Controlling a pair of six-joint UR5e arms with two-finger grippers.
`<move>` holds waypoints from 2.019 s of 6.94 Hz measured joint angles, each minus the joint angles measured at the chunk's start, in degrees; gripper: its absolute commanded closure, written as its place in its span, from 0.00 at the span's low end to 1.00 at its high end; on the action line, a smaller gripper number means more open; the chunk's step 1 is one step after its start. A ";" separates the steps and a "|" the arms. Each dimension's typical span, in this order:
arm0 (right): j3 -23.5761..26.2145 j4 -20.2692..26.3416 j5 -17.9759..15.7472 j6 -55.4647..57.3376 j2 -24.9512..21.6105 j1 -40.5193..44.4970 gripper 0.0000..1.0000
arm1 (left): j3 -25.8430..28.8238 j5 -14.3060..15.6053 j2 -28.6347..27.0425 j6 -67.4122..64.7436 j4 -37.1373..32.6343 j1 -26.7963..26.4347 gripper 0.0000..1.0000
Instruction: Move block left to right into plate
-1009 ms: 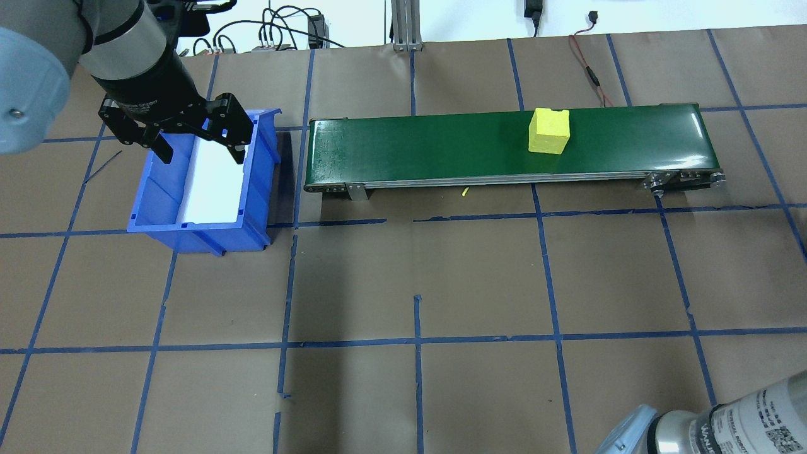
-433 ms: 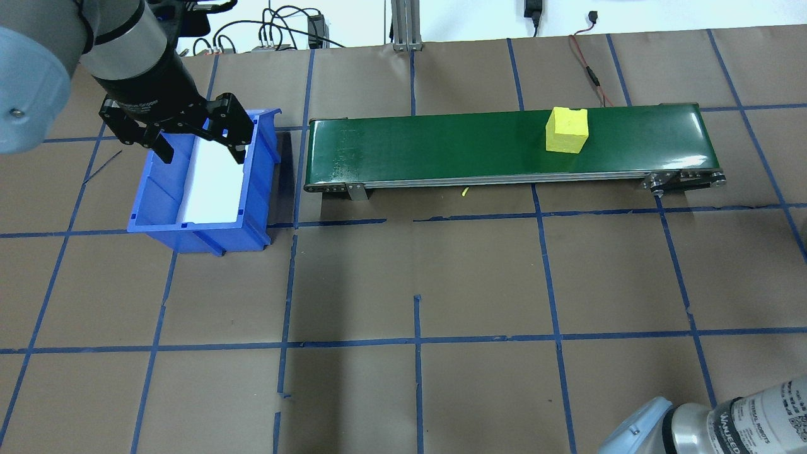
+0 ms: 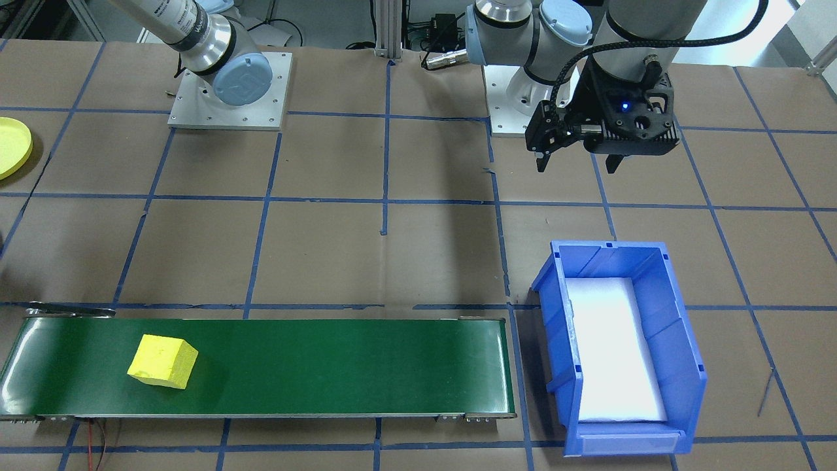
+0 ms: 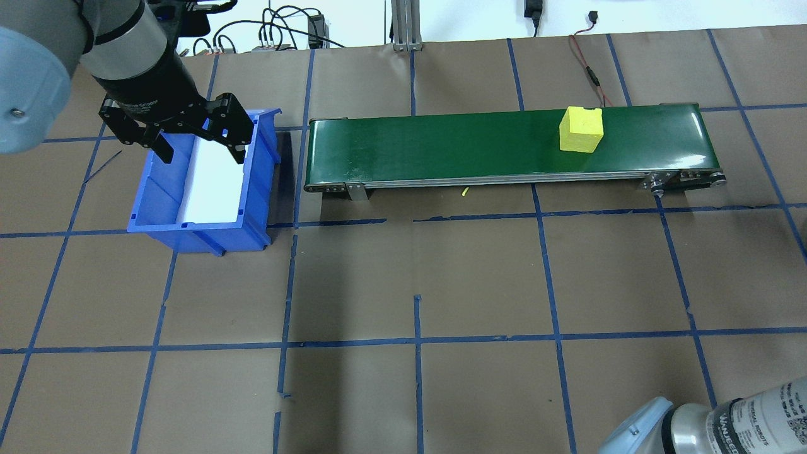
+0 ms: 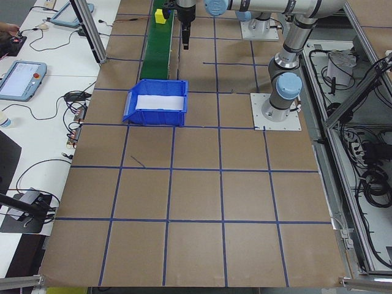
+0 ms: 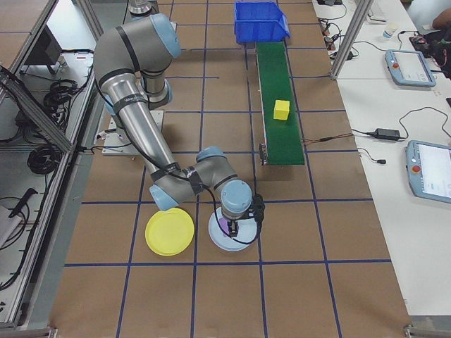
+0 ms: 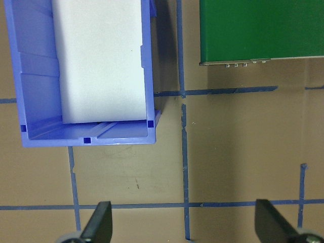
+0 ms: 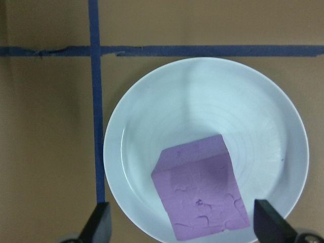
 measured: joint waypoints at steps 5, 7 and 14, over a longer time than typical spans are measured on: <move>-3.67 3.18 4.01 22.07 -5.49 14.85 0.00 | 0.09 -0.16 0.00 0.00 0.08 0.00 0.00; -4.78 3.51 6.94 33.78 -5.59 22.74 0.00 | 0.18 -0.07 0.05 0.02 0.31 0.09 0.00; -3.73 0.61 15.86 39.78 0.72 31.72 0.01 | 0.16 -0.11 0.09 0.00 0.59 0.17 0.00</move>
